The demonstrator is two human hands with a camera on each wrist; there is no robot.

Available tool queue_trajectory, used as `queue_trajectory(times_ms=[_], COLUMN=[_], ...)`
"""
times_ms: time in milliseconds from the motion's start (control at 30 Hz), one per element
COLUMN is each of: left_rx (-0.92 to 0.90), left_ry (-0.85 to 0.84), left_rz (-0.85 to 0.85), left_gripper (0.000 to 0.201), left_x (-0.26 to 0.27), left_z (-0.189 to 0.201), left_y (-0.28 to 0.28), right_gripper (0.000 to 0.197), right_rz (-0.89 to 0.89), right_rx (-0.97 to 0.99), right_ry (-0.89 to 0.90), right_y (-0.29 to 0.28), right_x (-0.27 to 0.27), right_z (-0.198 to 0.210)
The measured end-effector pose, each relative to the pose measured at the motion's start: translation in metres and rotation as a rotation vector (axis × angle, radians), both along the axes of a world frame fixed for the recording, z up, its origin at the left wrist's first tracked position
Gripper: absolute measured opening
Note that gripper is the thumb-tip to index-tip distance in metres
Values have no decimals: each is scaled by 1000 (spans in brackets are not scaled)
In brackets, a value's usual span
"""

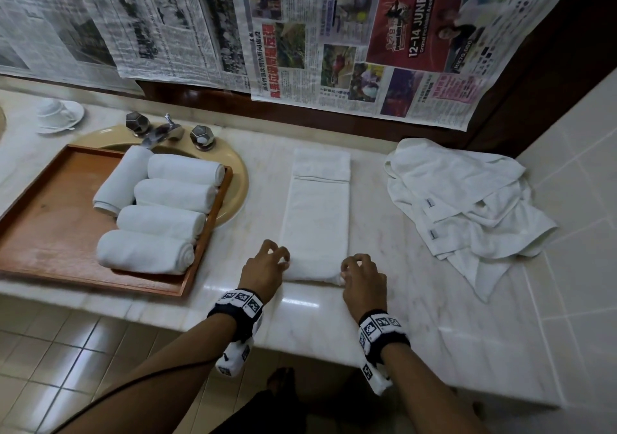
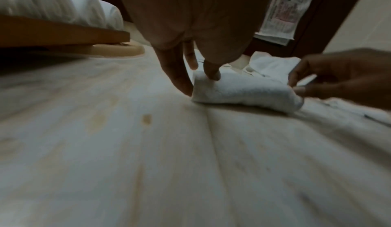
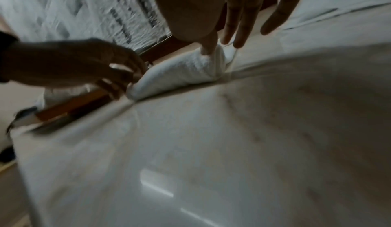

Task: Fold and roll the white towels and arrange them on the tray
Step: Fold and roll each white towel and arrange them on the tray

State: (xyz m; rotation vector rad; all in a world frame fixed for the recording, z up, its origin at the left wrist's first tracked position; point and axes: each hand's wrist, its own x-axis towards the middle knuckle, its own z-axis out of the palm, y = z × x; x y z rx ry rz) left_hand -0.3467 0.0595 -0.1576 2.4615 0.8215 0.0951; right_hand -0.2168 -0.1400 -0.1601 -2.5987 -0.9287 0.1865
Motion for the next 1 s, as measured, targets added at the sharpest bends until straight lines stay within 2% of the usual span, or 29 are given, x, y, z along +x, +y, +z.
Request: queue_trajectory(times_ms=[67, 200, 267, 333, 433, 500, 633, 733, 800, 867, 1000], left_rx=[73, 252, 258, 248, 234, 160, -125, -249, -258, -249, -75], left_ry=[-6, 51, 111, 141, 150, 150, 168, 148, 137, 111, 86], left_rz=[-71, -287, -310, -314, -374, -398, -365, -267, -228, -228, -254], left_gripper=[10, 39, 49, 46, 32, 29, 29, 30, 30, 27, 19], left_x=[-7, -23, -18, -7, 9, 16, 31, 37, 40, 40, 35], left_z=[-4, -10, -5, 4, 8, 7, 14, 19, 18, 16, 13], left_y=[0, 7, 14, 19, 24, 30, 50, 60, 61, 60, 55], right_gripper=[34, 13, 32, 49, 55, 49, 29, 23, 16, 21, 19], right_rz=[35, 118, 149, 167, 163, 154, 180, 69, -56, -94, -77], right_rx=[10, -8, -67, -113, -136, -147, -168, -128, -8, 37, 12], right_ry=[-73, -183, -173, -124, -31, -2, 53, 254, 369, 397, 286], right_y=[1, -9, -12, -10, 2, 10, 23, 25, 26, 29, 32], right_x=[-3, -6, -3, 1, 11, 18, 41, 54, 56, 54, 45], right_z=[-2, -4, -6, -4, -2, -5, -5, -2, -1, 0, 1])
